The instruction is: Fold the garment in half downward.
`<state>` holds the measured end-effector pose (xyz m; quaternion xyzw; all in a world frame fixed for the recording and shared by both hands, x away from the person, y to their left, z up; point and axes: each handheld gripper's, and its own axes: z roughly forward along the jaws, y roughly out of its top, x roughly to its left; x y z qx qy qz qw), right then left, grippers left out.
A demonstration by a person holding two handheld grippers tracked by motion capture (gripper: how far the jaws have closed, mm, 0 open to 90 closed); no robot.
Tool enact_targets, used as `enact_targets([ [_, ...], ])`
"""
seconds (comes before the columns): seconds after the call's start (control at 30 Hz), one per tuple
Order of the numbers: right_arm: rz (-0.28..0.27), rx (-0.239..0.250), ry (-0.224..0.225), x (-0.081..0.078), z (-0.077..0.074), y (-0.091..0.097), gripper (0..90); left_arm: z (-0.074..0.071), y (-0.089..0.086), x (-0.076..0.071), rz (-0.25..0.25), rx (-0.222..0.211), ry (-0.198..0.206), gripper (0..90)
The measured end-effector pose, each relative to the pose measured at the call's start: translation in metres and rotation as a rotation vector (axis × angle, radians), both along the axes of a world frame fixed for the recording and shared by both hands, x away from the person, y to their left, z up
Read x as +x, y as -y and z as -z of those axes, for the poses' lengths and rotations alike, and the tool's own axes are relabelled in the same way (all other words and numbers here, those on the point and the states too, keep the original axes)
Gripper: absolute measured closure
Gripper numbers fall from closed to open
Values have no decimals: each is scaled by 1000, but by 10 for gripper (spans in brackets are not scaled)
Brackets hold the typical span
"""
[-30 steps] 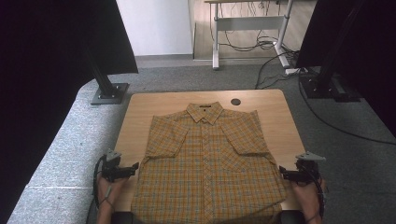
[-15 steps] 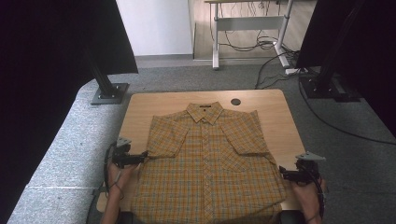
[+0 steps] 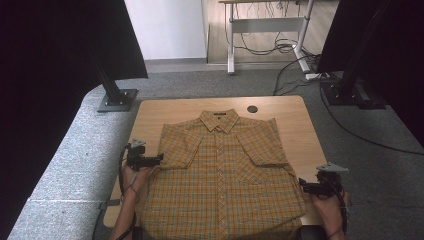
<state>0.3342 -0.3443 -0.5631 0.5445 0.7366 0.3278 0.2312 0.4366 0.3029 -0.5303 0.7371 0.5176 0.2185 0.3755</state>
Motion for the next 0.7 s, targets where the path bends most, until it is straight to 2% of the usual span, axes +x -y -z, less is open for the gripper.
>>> enact_targets([
  [0.47,-1,0,-2,0,0,0,66,5,8,33,-17,-24,-8,87],
  [0.7,-1,0,-2,0,0,0,66,7,10,47,-32,-16,-9,87],
])
